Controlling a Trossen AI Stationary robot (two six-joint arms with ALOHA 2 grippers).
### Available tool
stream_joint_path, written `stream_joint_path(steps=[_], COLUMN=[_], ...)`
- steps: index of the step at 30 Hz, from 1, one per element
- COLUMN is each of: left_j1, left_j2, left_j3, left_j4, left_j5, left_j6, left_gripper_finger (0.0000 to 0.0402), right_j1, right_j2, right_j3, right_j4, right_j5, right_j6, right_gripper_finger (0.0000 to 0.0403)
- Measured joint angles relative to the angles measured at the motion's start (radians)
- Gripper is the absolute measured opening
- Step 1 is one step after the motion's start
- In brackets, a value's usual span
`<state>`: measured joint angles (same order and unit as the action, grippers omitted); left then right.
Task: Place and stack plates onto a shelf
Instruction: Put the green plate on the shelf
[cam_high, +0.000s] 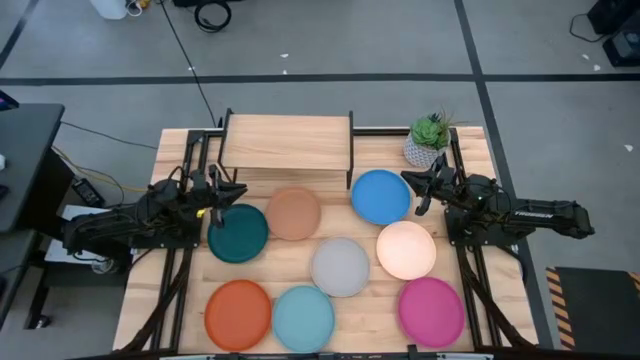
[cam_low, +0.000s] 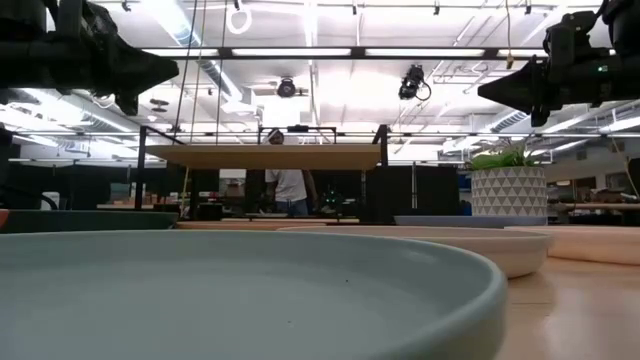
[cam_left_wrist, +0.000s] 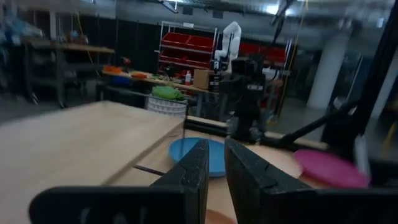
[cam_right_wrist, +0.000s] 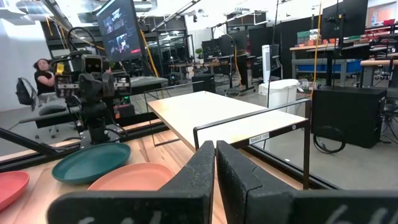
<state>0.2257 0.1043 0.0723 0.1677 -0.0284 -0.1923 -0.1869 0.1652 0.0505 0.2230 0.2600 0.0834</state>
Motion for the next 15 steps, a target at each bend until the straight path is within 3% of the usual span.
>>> stream_joint_path(steps=[12, 14, 15], left_j1=[0.000, 0.001, 0.000], left_j2=[0.000, 0.000, 0.000], left_j3=[0.000, 0.000, 0.001], left_j4=[0.082, 0.141, 0.186], left_j5=[0.002, 0.074, 0.163], left_j6=[-0.294, -0.294, -0.292], left_gripper_finger=[0.0057, 0.0057, 0.0057], right_j1=[0.000, 0.001, 0.001], right_j2=[0.000, 0.000, 0.000], right_j3=[0.000, 0.000, 0.000], right_j4=[0.107, 0.114, 0.114], right_j5=[0.000, -0.001, -0.001], right_j6=[0.024, 0.057, 0.068], right_gripper_finger=[0.0025, 0.0025, 0.0025])
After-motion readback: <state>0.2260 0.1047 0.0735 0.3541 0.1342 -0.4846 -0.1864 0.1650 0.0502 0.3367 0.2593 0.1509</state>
